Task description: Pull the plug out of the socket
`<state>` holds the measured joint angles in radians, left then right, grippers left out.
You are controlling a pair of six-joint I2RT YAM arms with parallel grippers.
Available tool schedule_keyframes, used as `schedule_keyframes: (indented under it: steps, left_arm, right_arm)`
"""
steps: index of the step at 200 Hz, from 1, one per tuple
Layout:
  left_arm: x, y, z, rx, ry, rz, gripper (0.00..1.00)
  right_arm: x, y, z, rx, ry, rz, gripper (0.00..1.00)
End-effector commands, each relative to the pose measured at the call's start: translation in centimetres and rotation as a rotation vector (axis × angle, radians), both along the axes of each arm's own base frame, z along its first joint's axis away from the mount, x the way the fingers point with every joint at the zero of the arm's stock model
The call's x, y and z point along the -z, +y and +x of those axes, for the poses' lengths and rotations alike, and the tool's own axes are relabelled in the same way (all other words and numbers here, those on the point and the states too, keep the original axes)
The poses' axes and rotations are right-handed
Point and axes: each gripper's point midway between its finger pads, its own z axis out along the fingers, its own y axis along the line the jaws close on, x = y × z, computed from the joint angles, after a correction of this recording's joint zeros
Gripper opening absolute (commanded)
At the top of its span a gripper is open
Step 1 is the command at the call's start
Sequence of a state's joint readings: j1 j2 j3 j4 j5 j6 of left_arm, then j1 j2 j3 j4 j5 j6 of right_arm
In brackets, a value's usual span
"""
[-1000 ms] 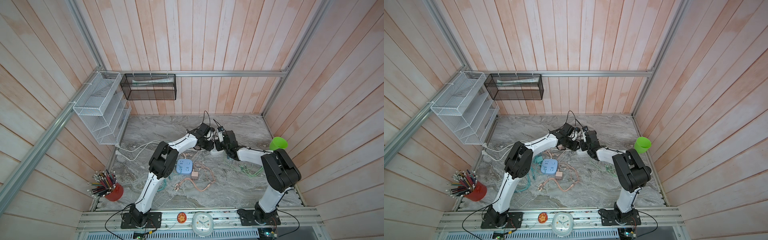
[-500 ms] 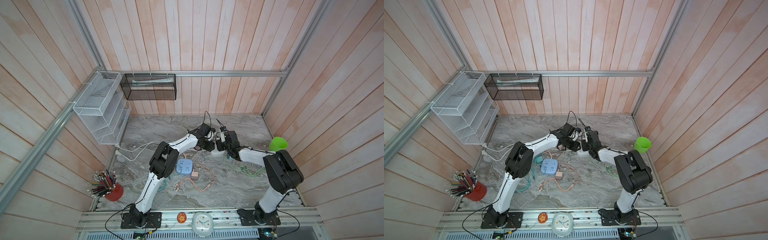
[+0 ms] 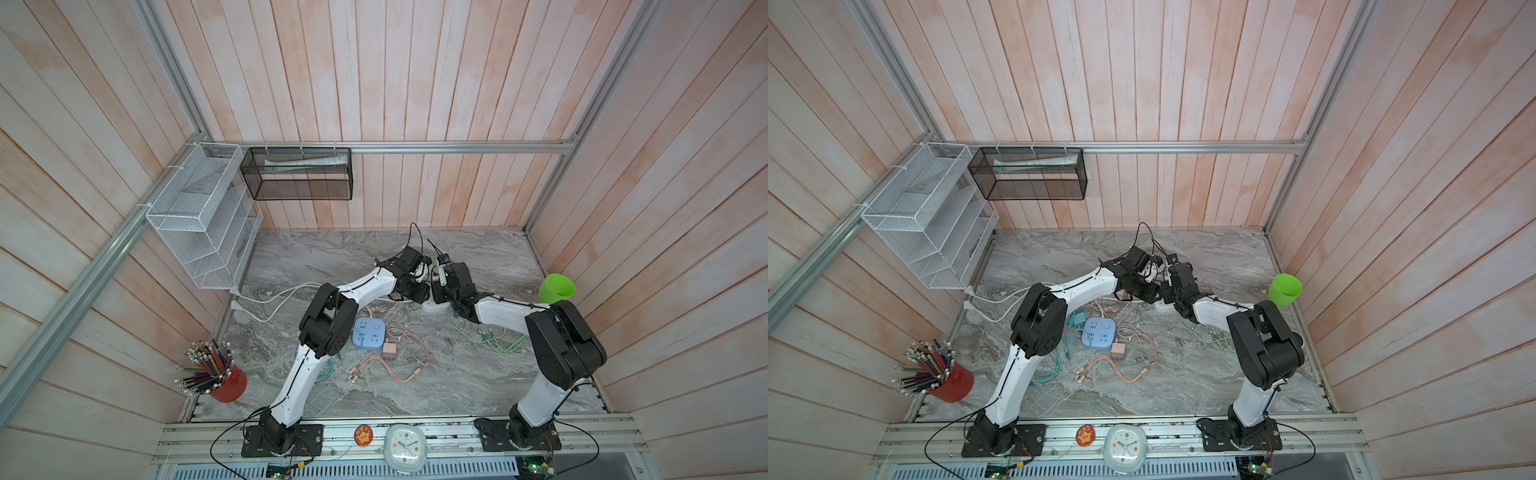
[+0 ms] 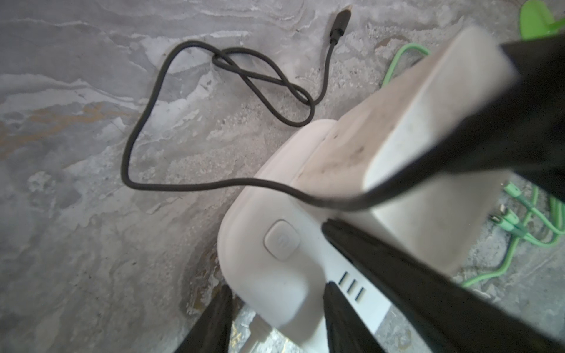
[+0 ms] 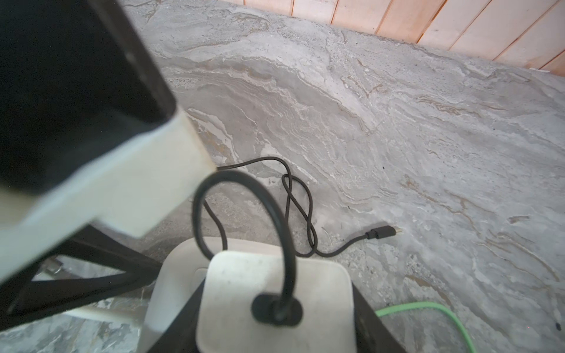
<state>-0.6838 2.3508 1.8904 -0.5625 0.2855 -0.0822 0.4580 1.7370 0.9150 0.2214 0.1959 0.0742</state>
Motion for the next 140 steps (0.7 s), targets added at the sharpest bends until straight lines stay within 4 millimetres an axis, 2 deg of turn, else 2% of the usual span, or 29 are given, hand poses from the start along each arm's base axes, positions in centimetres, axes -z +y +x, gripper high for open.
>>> schedule_keyframes:
  steps: [1, 40, 140]
  left_arm:
    - [10.3, 5.5, -5.4, 0.015, 0.232, 0.296, 0.5]
    - [10.5, 5.5, -5.6, 0.026, 0.232, 0.3, 0.5]
    - [10.7, 5.8, -5.8, 0.03, 0.229, 0.3, 0.5]
  right_arm:
    - [-3.4, -0.8, 1.4, 0.051, -0.088, -0.025, 0.34]
    - [-4.2, -1.0, 1.5, 0.06, -0.083, 0.094, 0.34]
    - [-3.2, 0.1, 1.4, 0.046, -0.054, 0.018, 0.31]
